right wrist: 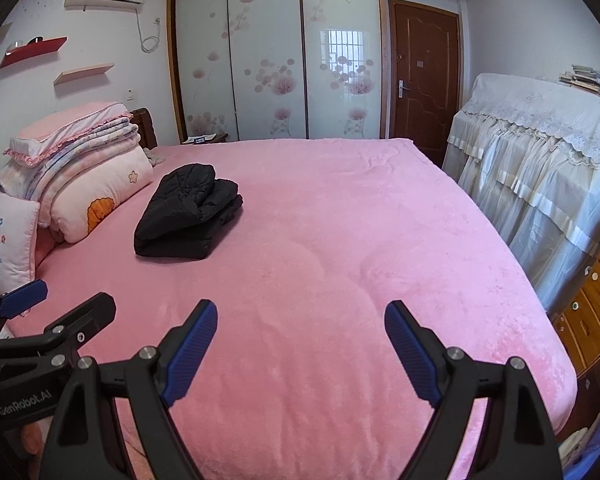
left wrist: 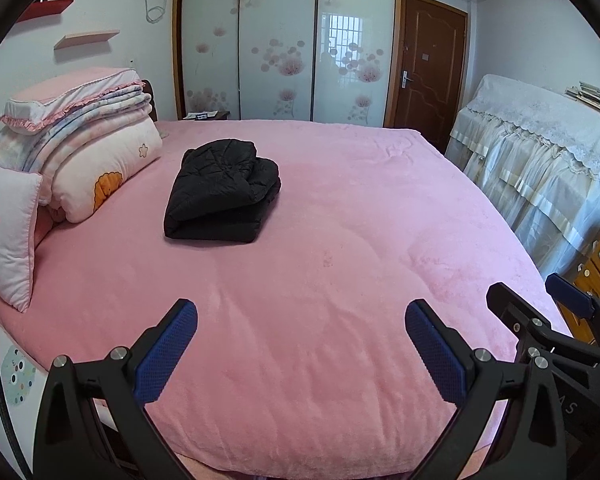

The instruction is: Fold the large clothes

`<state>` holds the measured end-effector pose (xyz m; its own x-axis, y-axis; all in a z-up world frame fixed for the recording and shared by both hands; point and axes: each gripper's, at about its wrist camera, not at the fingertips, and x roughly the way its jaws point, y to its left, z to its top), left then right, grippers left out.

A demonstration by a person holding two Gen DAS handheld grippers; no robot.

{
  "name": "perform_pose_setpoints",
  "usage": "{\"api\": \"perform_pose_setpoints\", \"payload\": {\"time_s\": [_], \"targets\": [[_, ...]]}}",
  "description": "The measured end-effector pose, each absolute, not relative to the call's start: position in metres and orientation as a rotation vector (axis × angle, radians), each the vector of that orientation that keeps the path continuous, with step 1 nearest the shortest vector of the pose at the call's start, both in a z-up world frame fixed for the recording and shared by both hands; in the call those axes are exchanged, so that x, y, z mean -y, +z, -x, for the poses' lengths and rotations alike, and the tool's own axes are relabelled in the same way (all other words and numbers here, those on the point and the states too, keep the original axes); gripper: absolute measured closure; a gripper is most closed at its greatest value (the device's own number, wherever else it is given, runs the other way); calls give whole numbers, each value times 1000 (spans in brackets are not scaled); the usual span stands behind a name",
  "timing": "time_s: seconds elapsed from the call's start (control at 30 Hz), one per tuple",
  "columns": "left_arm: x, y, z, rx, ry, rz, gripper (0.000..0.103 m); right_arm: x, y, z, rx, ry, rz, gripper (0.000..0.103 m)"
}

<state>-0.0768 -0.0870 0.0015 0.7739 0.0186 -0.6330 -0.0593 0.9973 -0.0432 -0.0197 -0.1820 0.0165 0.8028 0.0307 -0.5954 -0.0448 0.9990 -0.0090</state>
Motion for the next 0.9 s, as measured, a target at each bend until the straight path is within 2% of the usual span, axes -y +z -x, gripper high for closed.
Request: {"api": "perform_pose_setpoints", "payload": {"time_s": [0.9], "targets": [[72, -3, 77, -700, 76, 87, 0, 173, 18, 22, -631, 30, 55, 17]]}}
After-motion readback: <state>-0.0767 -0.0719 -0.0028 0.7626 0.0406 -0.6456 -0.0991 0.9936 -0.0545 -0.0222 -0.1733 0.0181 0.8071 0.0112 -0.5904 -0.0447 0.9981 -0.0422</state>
